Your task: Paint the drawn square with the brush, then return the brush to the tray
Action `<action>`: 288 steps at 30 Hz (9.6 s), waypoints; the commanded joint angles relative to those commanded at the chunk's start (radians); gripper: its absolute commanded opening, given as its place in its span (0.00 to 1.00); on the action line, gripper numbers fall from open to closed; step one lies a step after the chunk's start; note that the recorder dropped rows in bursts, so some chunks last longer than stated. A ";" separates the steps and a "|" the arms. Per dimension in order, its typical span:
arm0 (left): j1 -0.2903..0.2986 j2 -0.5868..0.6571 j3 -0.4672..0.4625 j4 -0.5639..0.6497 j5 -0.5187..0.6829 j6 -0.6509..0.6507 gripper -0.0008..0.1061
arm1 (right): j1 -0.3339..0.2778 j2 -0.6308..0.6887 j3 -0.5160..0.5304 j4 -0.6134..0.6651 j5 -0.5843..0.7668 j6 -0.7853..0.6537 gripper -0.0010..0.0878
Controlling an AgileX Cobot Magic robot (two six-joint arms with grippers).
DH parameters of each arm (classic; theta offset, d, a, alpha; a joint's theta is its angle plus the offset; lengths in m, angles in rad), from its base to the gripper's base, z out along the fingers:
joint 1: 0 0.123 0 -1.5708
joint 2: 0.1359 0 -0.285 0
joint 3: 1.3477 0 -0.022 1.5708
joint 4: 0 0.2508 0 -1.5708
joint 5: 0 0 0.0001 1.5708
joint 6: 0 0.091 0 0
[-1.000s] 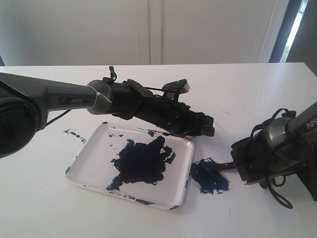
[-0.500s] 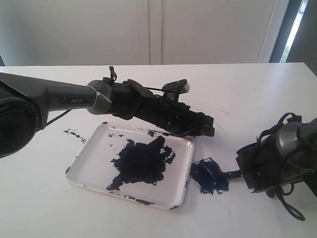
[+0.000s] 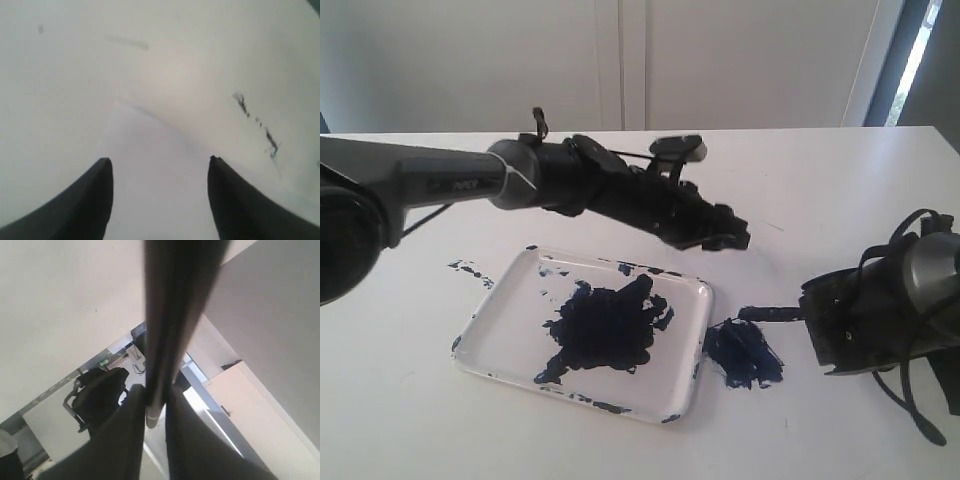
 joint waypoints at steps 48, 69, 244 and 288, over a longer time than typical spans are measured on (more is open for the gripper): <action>0.201 -0.937 0.517 0.146 0.162 -0.072 0.01 | 0.266 0.004 -0.187 0.696 -0.368 0.166 0.01; 0.201 -1.233 0.820 0.140 0.011 -0.072 0.01 | 0.357 0.000 -0.188 0.839 -0.465 0.168 0.01; 0.401 -2.211 1.843 0.095 -0.358 -0.369 0.01 | -0.217 -1.816 0.688 0.925 -1.399 0.327 0.01; 0.401 -2.211 1.843 0.095 -0.358 -0.369 0.01 | -0.217 -1.816 0.688 0.925 -1.399 0.327 0.01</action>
